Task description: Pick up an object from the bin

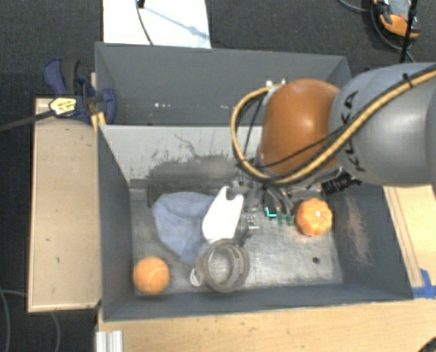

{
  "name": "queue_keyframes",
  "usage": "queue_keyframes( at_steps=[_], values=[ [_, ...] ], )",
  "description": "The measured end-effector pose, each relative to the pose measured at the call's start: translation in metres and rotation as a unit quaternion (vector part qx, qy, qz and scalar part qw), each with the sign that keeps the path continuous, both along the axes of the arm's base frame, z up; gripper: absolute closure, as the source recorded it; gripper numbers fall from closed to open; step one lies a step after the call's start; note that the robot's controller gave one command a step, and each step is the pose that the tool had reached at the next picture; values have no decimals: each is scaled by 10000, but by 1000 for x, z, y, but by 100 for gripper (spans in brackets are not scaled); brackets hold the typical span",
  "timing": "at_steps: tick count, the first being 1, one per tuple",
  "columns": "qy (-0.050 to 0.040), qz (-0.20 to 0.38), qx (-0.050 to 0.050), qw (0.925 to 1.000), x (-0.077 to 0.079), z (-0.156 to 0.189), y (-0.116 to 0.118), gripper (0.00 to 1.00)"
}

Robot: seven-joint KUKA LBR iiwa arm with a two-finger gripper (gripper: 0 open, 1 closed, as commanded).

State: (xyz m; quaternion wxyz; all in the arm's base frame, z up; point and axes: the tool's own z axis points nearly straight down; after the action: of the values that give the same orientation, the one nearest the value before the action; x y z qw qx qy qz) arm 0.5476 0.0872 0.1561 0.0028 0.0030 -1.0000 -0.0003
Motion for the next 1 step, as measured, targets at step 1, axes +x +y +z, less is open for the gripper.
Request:
queue_keyframes(
  at_steps=[1],
  values=[
    [-41,-9,3,10000,2,4,0,0]
  ],
)
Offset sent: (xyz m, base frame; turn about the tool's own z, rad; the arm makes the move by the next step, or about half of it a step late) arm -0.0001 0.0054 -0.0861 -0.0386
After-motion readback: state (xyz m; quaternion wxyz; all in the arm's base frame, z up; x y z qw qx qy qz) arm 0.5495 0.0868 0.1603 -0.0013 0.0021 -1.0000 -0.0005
